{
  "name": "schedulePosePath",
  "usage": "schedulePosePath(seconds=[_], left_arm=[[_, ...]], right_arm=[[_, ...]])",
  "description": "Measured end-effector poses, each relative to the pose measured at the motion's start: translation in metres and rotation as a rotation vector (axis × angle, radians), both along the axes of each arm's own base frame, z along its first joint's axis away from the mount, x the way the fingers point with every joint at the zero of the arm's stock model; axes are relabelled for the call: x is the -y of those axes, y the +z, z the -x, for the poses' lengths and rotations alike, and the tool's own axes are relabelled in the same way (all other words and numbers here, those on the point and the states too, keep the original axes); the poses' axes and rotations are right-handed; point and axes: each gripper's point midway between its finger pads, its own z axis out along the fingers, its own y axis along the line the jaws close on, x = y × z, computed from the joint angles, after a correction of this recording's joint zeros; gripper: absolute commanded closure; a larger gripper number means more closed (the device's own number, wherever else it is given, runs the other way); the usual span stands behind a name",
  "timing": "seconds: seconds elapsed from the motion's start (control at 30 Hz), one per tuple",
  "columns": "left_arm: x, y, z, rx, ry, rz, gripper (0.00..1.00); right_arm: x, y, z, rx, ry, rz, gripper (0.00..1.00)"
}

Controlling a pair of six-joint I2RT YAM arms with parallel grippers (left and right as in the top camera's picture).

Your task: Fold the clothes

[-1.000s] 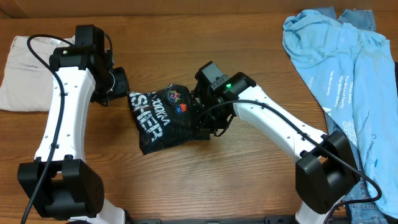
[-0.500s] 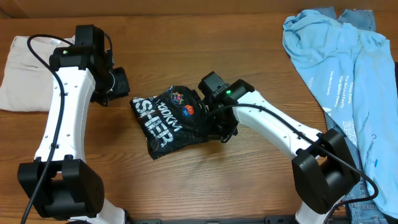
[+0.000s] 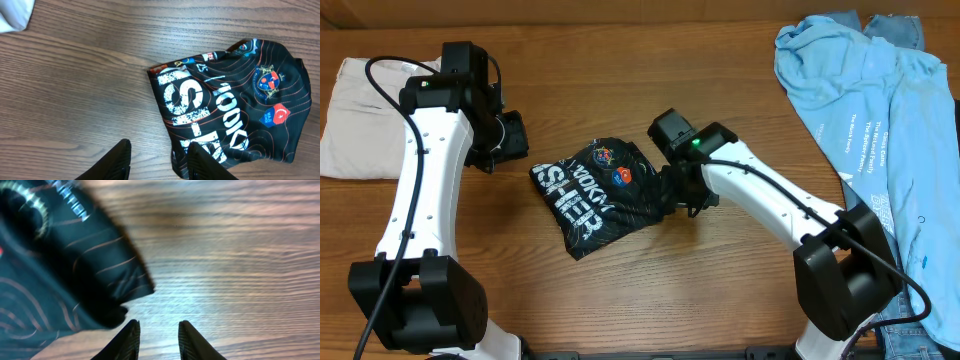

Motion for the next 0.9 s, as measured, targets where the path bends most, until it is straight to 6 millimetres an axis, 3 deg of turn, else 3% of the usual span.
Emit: schedulePosePath(seconds=[0.13,0.23,0.33,0.53,0.67,0.9], left_arm=[[0.000,0.001,-0.006,0.024,-0.003,0.000,0.59],[0.003,0.004,-0.017,0.072,-0.031,0.010,0.59],[0.008,0.008,-0.030,0.132,-0.082,0.030,0.60],[0.027,0.014,-0.055,0.244,-0.245,0.043,0.59],[0.051,-0.009,-0.061,0.209,-0.351,0.060,0.60],[0.069,-0.086,-0.053,0.006,-0.415,0.096,0.63]], right_arm=[[-0.022,0.003,-0.008,0.021,0.114,-0.121,0.72],[-0.046,0.009,-0.004,0.012,0.238,-0.249,0.85],[-0.063,0.015,-0.001,0.007,0.298,-0.344,0.87],[-0.075,0.020,0.006,-0.017,0.326,-0.419,0.87],[-0.078,0.016,0.008,-0.044,0.327,-0.437,0.87],[-0.078,-0.030,0.015,-0.157,0.305,-0.409,0.87]])
